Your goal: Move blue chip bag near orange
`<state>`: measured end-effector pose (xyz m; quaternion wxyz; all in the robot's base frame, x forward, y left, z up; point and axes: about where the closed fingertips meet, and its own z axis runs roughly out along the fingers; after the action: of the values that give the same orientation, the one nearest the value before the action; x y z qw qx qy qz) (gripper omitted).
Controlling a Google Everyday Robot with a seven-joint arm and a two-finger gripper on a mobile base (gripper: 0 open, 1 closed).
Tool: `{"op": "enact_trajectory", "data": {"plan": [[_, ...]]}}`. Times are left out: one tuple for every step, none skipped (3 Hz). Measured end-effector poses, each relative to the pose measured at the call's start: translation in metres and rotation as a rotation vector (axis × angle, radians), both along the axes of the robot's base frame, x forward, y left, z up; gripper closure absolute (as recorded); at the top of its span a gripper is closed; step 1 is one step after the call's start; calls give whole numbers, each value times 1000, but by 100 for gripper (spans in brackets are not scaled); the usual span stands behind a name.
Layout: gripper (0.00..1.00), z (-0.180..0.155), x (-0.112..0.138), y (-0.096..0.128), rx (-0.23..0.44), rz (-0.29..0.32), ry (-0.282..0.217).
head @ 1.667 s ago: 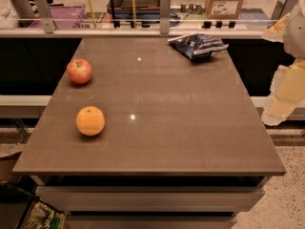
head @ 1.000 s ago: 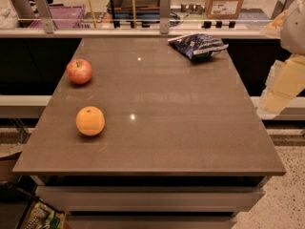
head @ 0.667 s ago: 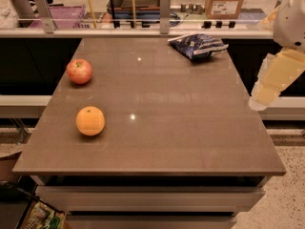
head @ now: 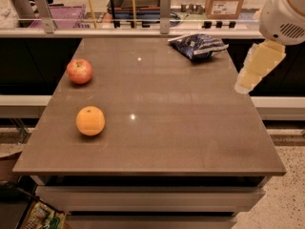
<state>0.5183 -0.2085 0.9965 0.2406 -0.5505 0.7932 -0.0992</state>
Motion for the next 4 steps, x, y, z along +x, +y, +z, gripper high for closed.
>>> {"op": "enact_trajectory", "data": {"plan": [[0,-5,28,-14,46,-71,-26],[0,-7,56,-33,111,-149,-48],[0,-6,84,-49,163,-208,-65],[0,-9,113,-51,201,-226,-91]]}}
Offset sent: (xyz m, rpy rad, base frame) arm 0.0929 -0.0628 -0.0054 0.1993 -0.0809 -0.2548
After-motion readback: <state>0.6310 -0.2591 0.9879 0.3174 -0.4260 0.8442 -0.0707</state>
